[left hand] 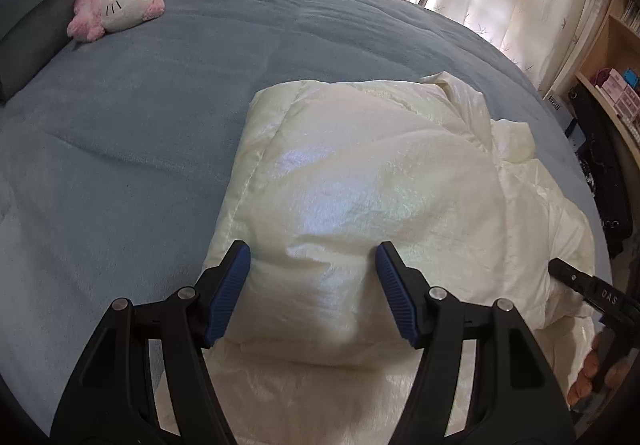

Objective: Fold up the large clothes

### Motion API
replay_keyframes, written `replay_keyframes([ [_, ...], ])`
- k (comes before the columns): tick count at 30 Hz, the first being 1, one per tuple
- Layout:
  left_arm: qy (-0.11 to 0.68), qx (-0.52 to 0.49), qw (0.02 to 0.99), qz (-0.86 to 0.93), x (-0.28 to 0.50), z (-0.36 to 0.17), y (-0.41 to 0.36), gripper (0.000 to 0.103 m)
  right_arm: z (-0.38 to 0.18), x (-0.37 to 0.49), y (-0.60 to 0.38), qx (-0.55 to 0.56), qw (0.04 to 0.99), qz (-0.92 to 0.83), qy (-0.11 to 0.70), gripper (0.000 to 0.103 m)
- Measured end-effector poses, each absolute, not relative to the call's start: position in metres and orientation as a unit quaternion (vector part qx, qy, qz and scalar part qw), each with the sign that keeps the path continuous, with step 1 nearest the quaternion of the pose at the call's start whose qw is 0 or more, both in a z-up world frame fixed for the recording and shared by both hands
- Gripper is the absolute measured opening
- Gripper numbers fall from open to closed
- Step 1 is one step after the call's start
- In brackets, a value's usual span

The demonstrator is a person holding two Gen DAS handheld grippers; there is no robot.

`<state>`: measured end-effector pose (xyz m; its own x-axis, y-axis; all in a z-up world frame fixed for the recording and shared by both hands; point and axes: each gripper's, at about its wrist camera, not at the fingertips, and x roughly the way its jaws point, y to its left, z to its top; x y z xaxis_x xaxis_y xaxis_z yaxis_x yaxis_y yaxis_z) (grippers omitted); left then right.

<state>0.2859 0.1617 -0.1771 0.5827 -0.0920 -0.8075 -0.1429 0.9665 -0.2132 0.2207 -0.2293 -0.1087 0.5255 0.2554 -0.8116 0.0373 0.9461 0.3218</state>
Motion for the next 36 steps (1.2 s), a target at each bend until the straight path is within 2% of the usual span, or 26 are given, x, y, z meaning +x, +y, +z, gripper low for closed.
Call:
replay_keyframes([
  [6,0.439,-0.126,0.889,0.025,0.299,-0.168,0.152,0.062,-0.054,0.215,-0.228,0.133,0.914,0.055,0.379,0.010],
  [11,0.439,-0.106,0.890,0.060,0.319,-0.182,0.142,0.062,-0.109,0.248,-0.240,0.134,0.874,0.019,0.467,0.012],
  [13,0.447,-0.089,0.888,0.069,0.327,-0.195,0.137,0.063,-0.126,0.249,-0.248,0.157,0.862,0.011,0.481,0.034],
  [18,0.448,-0.067,0.888,0.077,0.329,-0.197,0.131,0.064,-0.110,0.235,-0.259,0.193,0.863,-0.015,0.467,0.050],
  [23,0.426,-0.071,0.900,0.067,0.318,-0.166,0.130,0.064,-0.074,0.215,-0.268,0.164,0.891,-0.019,0.424,0.050],
  [28,0.388,-0.078,0.917,0.035,0.317,-0.129,0.104,0.064,-0.042,0.223,-0.224,0.136,0.910,0.018,0.390,0.050],
  [36,0.384,-0.045,0.921,0.047,0.359,-0.139,0.048,0.061,-0.071,0.290,-0.134,0.076,0.911,0.039,0.404,0.050],
])
